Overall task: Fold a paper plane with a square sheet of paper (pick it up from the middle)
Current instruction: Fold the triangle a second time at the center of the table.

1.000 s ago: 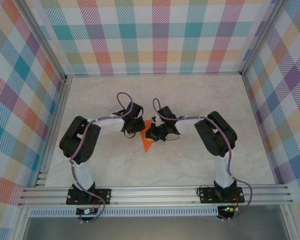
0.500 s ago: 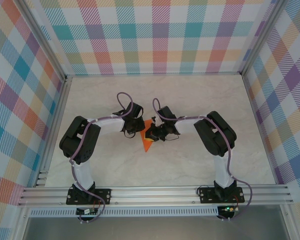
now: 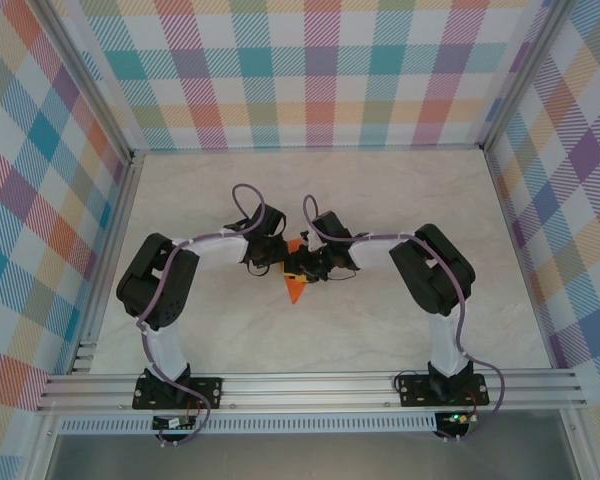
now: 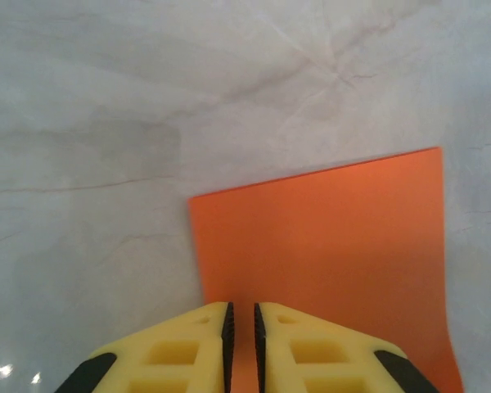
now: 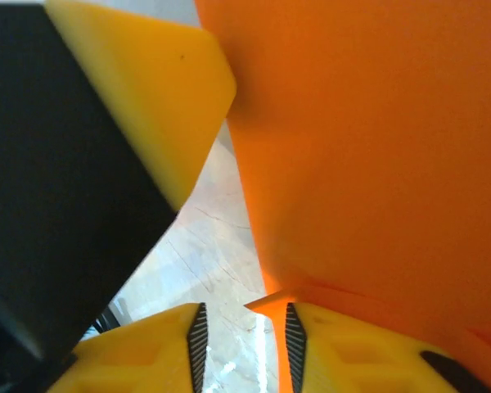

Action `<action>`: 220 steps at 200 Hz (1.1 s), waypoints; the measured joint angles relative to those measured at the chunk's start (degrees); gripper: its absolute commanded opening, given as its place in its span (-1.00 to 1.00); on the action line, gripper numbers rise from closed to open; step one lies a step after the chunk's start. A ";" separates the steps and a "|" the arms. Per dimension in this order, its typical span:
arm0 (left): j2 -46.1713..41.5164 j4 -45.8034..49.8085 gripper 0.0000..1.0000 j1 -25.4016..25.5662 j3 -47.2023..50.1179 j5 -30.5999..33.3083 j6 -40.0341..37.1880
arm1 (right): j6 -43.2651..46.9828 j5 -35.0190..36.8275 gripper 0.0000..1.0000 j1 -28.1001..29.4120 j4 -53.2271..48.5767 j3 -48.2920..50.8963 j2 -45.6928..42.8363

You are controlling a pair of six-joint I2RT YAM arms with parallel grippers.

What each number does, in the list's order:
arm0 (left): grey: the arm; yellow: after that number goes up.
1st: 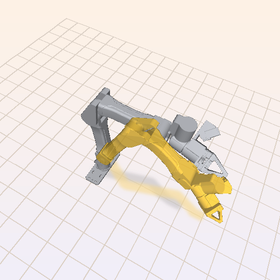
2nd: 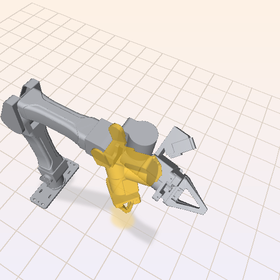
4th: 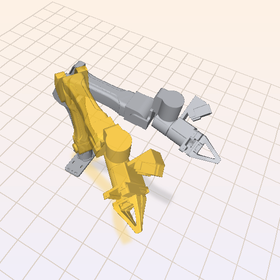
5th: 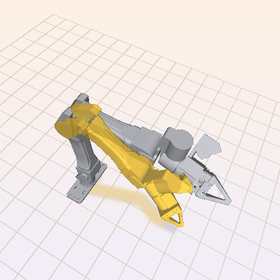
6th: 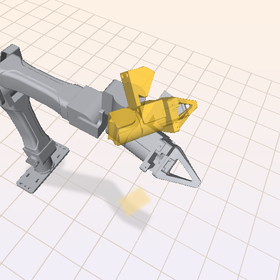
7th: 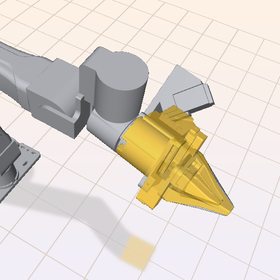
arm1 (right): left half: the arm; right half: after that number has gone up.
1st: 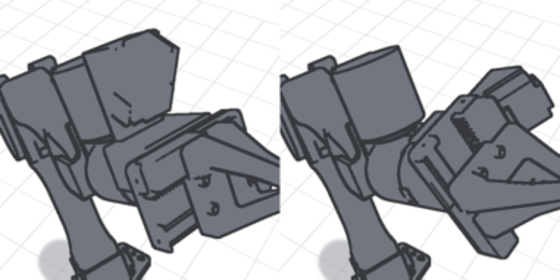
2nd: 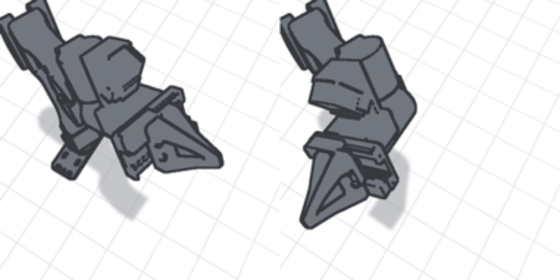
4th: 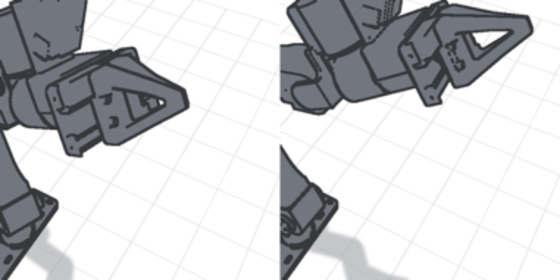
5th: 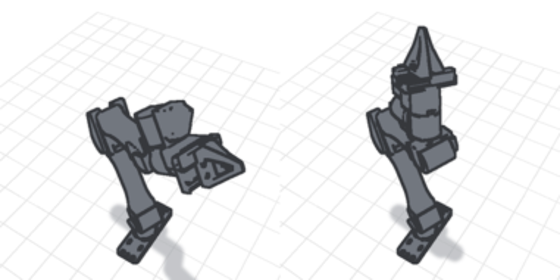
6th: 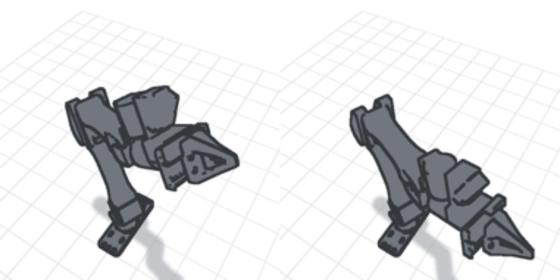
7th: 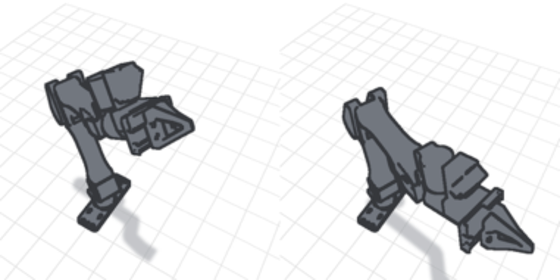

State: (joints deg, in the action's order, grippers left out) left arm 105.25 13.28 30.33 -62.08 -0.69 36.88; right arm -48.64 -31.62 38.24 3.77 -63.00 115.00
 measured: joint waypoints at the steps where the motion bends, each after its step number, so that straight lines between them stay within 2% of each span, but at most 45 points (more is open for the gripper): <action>1: -0.22 0.17 -0.62 0.00 0.00 0.24 0.15 | 0.02 0.02 -0.22 0.00 0.00 0.00 -0.02; 26: -4.96 3.39 -0.62 -0.04 0.26 3.26 1.73 | -0.02 0.68 -0.29 0.09 0.11 0.15 -0.20; 63: -13.25 4.83 -0.63 -1.16 5.25 6.84 5.31 | 0.04 1.92 -0.50 0.09 0.26 0.68 -0.22; 98: -16.46 6.32 -0.63 -2.29 10.10 7.56 6.95 | 0.07 3.54 -0.75 0.07 -0.35 0.85 -0.22; 124: -19.06 6.08 -0.64 -2.27 13.31 4.74 7.30 | 0.07 4.70 -0.84 0.07 -0.81 0.98 -0.22; 162: -23.02 2.40 -0.66 -0.59 18.18 -0.79 8.85 | 0.04 6.12 -0.87 0.09 -1.73 0.98 -0.66; 220: -22.88 -9.79 -0.69 7.58 23.23 -7.87 14.62 | -0.24 8.90 -0.88 0.46 -2.99 0.96 -1.42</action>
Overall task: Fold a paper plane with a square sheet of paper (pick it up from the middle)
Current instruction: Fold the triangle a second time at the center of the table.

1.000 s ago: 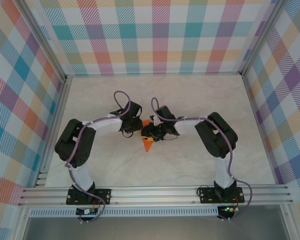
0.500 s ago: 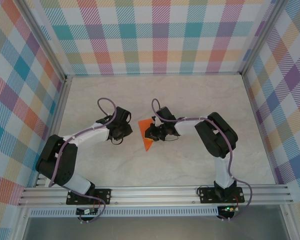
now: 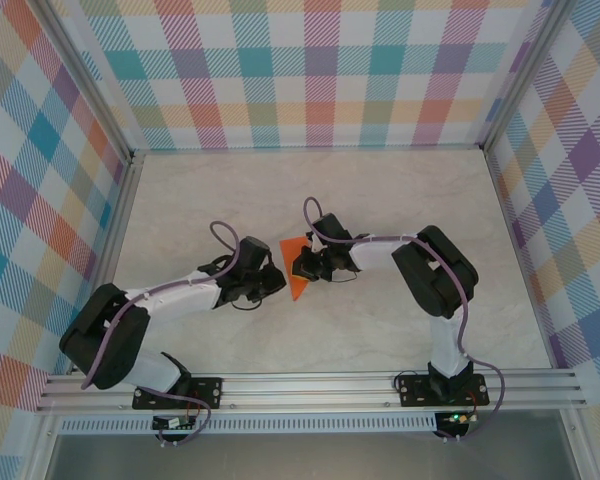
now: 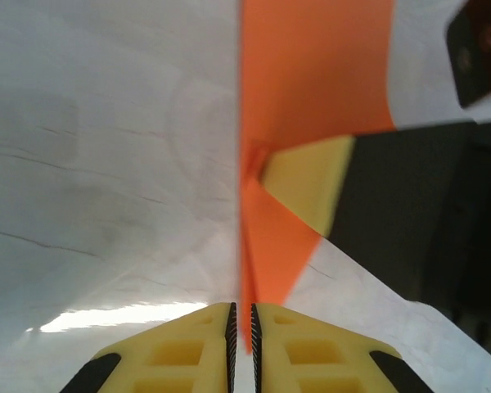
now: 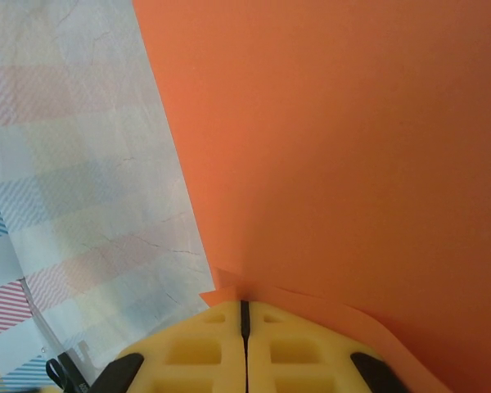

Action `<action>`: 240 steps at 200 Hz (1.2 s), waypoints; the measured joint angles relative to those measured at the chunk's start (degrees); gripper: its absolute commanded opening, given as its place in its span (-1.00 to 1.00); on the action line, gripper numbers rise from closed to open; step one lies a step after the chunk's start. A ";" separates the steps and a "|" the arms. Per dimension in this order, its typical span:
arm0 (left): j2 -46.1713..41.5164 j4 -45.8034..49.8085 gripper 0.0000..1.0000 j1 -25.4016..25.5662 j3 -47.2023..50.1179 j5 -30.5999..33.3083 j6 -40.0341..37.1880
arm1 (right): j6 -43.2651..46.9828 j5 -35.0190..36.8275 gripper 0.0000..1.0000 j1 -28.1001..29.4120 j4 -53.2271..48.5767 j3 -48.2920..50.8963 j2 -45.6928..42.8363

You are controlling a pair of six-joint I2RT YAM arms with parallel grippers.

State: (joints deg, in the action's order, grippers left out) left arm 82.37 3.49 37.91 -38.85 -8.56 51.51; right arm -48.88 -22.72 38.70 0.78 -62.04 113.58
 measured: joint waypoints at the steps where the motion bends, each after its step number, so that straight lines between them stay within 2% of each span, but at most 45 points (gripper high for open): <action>1: 0.02 -0.17 -0.69 0.07 0.02 -0.07 0.04 | 0.02 0.02 -0.88 0.02 -0.02 0.00 0.00; 66: 7.89 -9.92 -0.76 2.51 0.15 -2.54 3.72 | -0.74 0.42 -0.89 0.07 -0.22 0.00 -0.07; 240: 11.37 -10.75 -0.71 3.50 -0.22 -2.99 4.66 | -1.73 1.27 -0.90 0.11 -2.12 -0.92 -0.07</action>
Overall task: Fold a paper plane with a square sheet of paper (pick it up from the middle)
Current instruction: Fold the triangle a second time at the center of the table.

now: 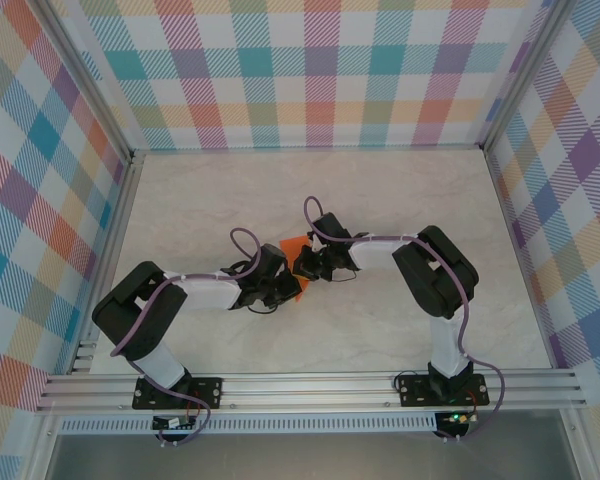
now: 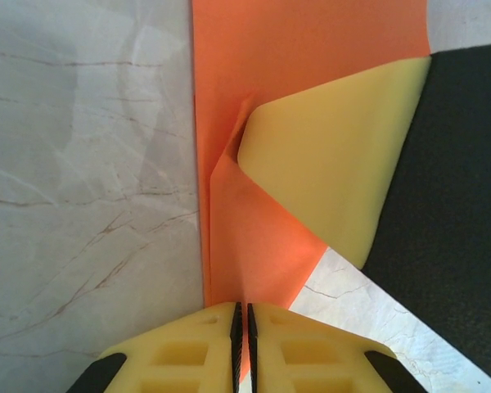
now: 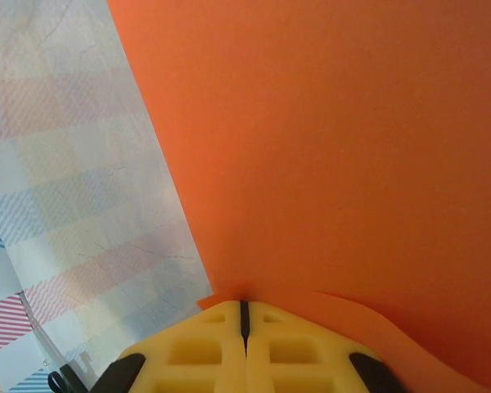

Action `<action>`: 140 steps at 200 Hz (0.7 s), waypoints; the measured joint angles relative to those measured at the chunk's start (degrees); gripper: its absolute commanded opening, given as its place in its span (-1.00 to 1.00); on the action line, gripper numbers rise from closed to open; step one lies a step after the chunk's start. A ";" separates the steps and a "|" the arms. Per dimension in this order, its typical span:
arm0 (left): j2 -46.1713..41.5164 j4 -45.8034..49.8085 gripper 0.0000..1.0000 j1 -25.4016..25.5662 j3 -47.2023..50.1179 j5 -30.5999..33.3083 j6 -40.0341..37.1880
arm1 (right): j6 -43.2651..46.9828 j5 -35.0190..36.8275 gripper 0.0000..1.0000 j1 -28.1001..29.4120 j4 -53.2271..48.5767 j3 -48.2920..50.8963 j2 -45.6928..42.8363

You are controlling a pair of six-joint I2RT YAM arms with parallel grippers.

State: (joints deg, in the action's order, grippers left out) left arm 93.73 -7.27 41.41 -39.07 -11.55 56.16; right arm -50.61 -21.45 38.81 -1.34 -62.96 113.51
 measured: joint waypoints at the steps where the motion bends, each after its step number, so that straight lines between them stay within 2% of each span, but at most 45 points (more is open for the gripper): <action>1: -0.04 0.00 -0.71 0.00 0.00 0.00 0.00 | 0.00 0.00 -0.90 0.00 0.00 0.00 0.00; 140: -0.46 1.62 -0.79 2.47 0.20 -0.35 0.04 | -0.46 0.04 -0.90 0.00 -0.22 -0.09 0.00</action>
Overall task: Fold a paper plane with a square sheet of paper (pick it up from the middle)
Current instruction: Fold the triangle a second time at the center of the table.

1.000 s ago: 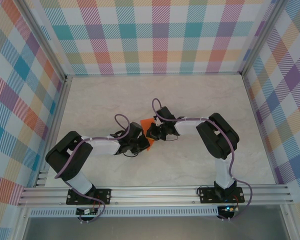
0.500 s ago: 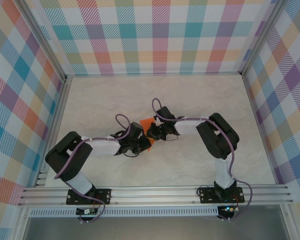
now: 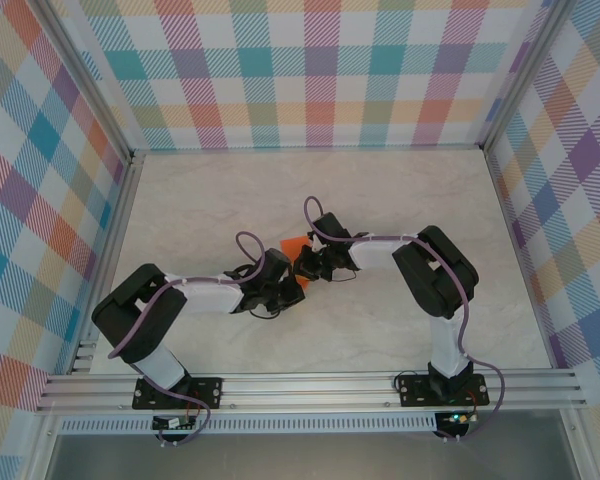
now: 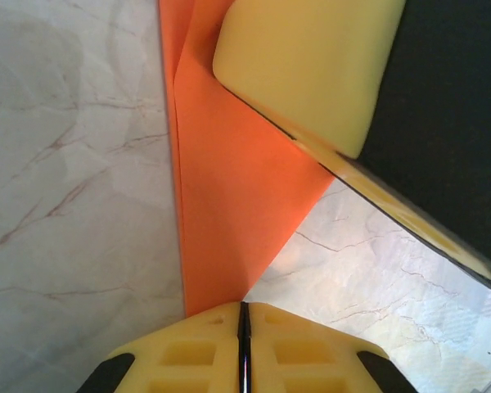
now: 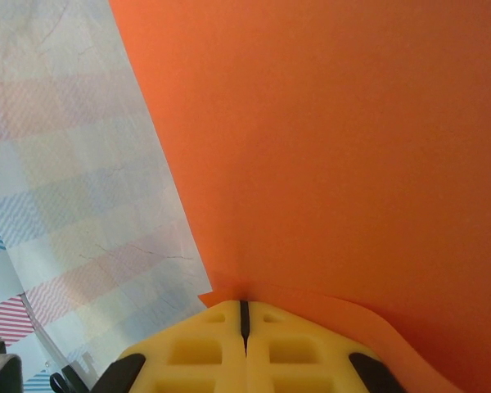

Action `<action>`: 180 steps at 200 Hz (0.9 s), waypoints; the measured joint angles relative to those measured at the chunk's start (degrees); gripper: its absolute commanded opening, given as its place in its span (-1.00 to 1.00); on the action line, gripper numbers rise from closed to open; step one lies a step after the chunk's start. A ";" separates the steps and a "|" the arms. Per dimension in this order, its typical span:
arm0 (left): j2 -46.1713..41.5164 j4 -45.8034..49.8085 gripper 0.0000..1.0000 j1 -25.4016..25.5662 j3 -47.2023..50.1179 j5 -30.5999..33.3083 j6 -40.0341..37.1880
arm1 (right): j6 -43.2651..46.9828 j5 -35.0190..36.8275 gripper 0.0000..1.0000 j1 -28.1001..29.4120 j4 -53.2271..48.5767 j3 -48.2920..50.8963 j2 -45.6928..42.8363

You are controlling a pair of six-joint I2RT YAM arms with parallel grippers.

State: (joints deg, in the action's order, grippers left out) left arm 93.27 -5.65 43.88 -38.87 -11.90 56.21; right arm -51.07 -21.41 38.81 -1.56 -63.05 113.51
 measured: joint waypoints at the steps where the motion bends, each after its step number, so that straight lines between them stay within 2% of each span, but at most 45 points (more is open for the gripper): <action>1: 0.00 0.04 -0.79 0.00 0.00 0.02 0.00 | 0.00 -0.02 -0.90 0.00 0.00 0.00 0.00; 61: -0.87 0.61 -0.76 0.09 0.00 0.20 0.00 | -0.39 0.37 -0.90 0.07 -0.76 -0.39 0.00; 105: -4.81 1.62 -0.78 0.13 -0.02 2.93 -0.02 | -0.39 0.44 -0.90 0.07 -1.03 -0.50 0.00; 180: -0.72 1.33 -0.87 0.13 -0.39 4.50 0.00 | -0.42 0.44 -0.90 0.04 -1.05 -0.52 0.00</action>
State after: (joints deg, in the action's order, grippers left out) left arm 92.55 -4.32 44.01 -39.27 -7.40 56.21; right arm -51.48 -20.97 38.85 -2.61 -63.57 113.51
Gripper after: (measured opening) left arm 0.076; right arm 0.050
